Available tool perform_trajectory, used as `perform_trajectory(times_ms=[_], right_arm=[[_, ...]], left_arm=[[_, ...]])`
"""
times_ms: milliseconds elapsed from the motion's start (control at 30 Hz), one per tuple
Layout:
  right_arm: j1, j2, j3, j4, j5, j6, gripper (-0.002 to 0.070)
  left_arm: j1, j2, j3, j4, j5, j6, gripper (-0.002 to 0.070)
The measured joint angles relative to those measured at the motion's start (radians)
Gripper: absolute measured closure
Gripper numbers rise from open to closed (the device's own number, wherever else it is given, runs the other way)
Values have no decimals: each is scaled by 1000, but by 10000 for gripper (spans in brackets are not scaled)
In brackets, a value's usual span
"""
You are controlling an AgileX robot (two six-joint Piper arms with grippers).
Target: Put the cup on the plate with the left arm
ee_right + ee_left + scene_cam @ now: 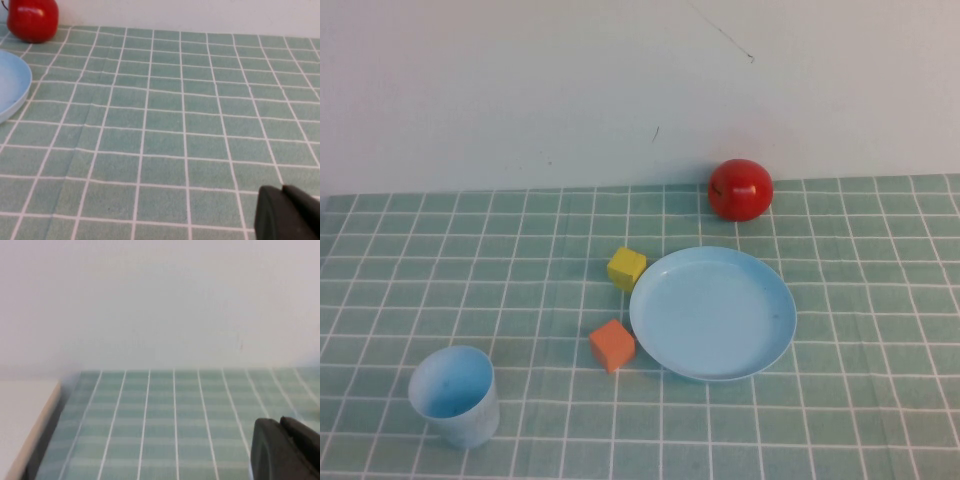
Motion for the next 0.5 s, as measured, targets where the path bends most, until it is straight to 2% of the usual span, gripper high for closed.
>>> perform_trajectory(times_ms=[300, 500], right_arm=[[0, 0, 0, 0, 0, 0, 678], [0, 0, 0, 18, 0, 0, 678]], left_arm=[[0, 0, 4, 4, -443, 6, 678], [0, 0, 4, 4, -515, 6, 678]])
